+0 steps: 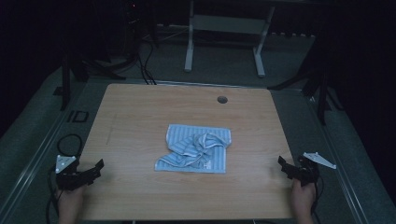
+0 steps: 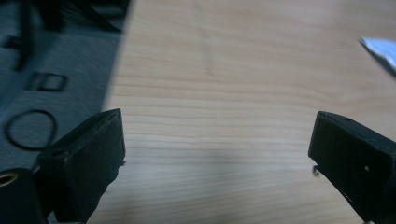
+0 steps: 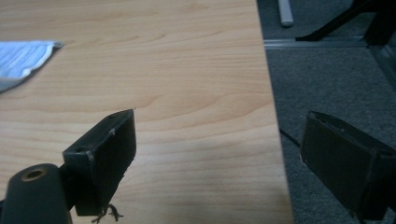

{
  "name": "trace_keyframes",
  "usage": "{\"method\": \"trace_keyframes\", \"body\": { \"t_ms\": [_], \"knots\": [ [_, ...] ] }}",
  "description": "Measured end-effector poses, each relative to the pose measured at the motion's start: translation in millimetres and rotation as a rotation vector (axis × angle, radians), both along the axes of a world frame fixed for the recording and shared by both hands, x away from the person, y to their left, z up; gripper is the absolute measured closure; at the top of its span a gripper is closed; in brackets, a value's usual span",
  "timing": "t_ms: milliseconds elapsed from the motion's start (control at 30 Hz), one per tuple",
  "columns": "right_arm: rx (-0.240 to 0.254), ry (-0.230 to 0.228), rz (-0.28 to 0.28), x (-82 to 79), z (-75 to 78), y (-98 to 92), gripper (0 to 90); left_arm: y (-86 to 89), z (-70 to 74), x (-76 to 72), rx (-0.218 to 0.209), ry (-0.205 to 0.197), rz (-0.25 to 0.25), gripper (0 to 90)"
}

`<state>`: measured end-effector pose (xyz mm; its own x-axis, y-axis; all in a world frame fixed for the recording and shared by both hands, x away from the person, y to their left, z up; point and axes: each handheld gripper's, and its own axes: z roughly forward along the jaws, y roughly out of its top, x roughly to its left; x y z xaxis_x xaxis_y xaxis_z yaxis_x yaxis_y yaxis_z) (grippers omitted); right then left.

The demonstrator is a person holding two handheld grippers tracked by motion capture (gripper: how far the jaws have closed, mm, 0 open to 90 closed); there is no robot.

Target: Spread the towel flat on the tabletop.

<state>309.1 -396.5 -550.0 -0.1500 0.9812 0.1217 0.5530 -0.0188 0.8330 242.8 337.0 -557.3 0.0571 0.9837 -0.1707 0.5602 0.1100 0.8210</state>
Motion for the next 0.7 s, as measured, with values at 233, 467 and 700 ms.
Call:
{"method": "trace_keyframes", "body": {
  "t_ms": [233,467,700],
  "knots": [
    [-0.007,0.041,0.105,2.2,-2.7,4.7,10.8,-6.8,2.6,16.1,0.012,0.123,-0.122,4.2],
    [-0.090,0.141,0.288,7.4,-0.7,14.6,10.9,-13.8,13.8,25.3,0.097,0.212,-0.232,4.0],
    [-0.148,0.255,0.354,11.2,2.3,20.4,13.1,-17.5,17.1,29.3,0.156,0.291,-0.290,4.0]
  ]
}}
